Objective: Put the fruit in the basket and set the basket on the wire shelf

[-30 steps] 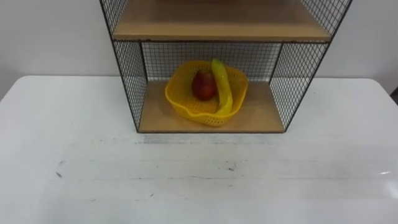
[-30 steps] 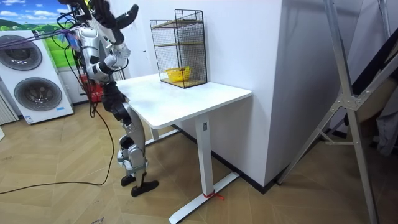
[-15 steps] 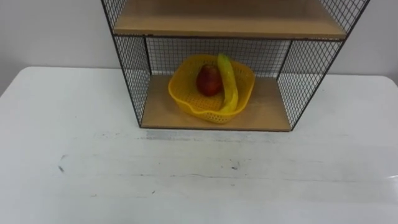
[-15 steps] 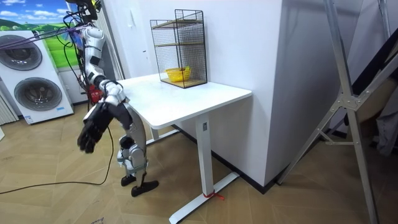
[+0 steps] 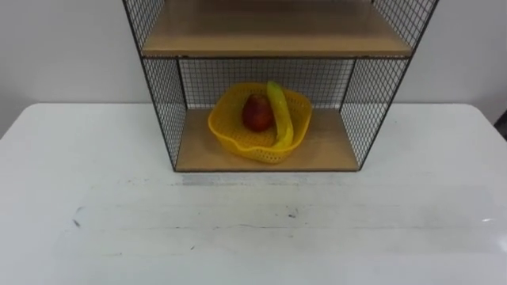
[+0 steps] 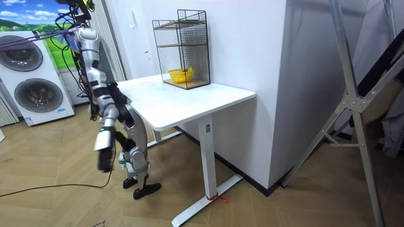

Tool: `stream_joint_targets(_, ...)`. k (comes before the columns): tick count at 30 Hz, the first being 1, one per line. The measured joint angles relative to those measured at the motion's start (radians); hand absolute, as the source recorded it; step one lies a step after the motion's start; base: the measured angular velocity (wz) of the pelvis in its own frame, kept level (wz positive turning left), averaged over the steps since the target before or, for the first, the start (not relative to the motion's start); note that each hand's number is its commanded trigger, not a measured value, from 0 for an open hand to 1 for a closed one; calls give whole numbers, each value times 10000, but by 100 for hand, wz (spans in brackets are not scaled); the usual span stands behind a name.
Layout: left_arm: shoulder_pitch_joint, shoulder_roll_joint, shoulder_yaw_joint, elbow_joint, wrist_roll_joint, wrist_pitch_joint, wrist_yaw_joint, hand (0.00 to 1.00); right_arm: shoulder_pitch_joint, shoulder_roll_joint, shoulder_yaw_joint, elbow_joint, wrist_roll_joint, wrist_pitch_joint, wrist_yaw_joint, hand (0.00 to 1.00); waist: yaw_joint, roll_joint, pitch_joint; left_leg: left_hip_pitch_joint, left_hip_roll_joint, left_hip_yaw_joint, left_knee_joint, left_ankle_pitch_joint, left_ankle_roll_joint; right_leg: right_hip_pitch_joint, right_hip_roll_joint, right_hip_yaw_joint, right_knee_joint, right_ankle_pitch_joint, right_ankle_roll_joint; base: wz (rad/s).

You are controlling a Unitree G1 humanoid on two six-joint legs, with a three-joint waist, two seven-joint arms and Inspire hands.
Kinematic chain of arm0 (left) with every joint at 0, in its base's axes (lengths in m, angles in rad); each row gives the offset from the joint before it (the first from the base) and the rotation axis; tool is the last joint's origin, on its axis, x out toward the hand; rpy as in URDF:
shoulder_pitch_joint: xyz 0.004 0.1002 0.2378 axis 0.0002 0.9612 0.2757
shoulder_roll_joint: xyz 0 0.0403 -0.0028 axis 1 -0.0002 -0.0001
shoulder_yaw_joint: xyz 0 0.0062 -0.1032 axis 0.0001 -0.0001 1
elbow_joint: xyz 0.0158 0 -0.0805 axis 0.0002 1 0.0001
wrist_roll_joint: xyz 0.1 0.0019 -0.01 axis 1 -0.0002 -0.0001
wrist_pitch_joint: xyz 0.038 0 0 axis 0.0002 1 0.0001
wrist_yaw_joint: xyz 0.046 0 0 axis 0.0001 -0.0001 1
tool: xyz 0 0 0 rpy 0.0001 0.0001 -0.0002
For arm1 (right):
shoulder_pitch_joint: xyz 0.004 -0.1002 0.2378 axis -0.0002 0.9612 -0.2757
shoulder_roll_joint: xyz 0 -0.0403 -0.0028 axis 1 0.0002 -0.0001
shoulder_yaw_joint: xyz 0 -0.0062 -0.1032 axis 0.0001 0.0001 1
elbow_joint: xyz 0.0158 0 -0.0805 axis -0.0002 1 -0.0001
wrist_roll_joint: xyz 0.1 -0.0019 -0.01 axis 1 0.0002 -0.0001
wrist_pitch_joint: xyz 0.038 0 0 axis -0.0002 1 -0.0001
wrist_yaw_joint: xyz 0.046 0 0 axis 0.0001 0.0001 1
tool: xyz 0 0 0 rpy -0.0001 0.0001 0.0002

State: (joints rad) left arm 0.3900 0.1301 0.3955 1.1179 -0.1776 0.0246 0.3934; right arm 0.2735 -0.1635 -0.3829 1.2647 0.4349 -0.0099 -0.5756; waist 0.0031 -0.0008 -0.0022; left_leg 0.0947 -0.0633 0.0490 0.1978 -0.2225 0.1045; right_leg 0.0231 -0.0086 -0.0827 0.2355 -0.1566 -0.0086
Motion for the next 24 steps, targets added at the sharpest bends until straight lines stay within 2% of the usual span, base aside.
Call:
stream_joint_targets(2, -1009, 95, -1185, -13, 1308, 375, -556, 0, -753, -7, 1340, 333, -729, 365, 963, 0, -23, -38, 23, 23, 7, -94, -7, 50, -4, 153, 47, -13, -257, 150, 11, 8)
stream_joint_targets(4, -1660, 86, -1784, -15, 1898, 401, -988, 0, -1189, -3, 1898, 242, -1287, 550, 1711, 0, -15, -70, 38, 36, 26, -98, -35, 77, 17, 196, 89, 2, -347, 209, -6, 0)
stream_joint_targets(5, -1757, 128, -2029, 16, 2254, 192, -1322, 0, -1402, 7, 2090, 198, -1803, 563, 2191, 0, -71, -103, 56, 128, 38, -87, -112, 98, 40, 290, 115, 6, -394, 214, -16, -5)
stream_joint_targets(6, -1702, 158, -2115, 12, 2352, 182, -1385, 0, -1404, 5, 2155, 162, -2012, 561, 2415, 0, -65, -109, 63, 197, 50, -87, -156, 102, 36, 355, 128, 3, -488, 226, -25, 0)
stream_joint_targets(8, -1718, 172, -2274, -209, 2767, 566, -1491, 0, -1458, -11, 2562, -190, -2579, 646, 3208, 0, -4, -196, 274, 172, 80, 3, -201, 119, 34, 295, 141, 11, -505, 263, -36, -3)
stream_joint_targets(9, -1700, 176, -2324, -238, 2842, 615, -1509, 0, -1447, -11, 2678, -258, -2658, 694, 3387, 0, 3, -221, 300, 144, 92, 44, -220, 121, 33, 266, 146, 3, -511, 287, -46, -12)
stream_joint_targets(10, -1621, 187, -2447, -220, 2941, 748, -1518, 0, -1438, -8, 2991, -258, -2898, 772, 3706, 0, 23, -238, 282, 86, 100, 63, -226, 119, 30, 262, 148, 12, -521, 309, -55, -8)
stream_joint_targets(11, -1636, 183, -2590, -224, 2993, 918, -1525, 0, -1443, 3, 3253, -255, -3072, 788, 4015, 0, 6, -212, 221, 25, 101, 63, -223, 119, 30, 147, 146, 16, -522, 310, -54, -5)
stream_joint_targets(13, -1764, 155, -2724, -242, 2993, 996, -1577, 0, -1472, 32, 3496, -218, -3380, 770, 4388, 0, 12, -268, 199, -40, 108, 65, -222, 118, 29, 98, 152, 8, -567, 326, -52, 0)
stream_joint_targets(16, -1863, 115, -2811, -192, 2963, 793, -1646, 0, -1533, 68, 3567, -220, -3443, 763, 4701, 0, 47, -257, 177, -127, 162, 211, -220, 136, 21, 125, 250, 14, -667, 480, -79, -11)
stream_joint_targets(20, -1673, 128, -2923, -167, 3009, 823, -1660, 0, -1541, 87, 3623, -241, -3779, 727, 5071, 0, 38, -238, 129, -55, 175, 267, -222, 135, 24, 176, 267, 69, -648, 495, -83, -5)
stream_joint_targets(24, -1636, 122, -3004, 85, 3456, 904, -1682, 0, -1579, 92, 3613, -123, -4224, 664, 5251, 0, 33, -209, 129, 120, 177, 280, -260, 127, 19, 318, 286, 200, -646, 496, -84, -2)
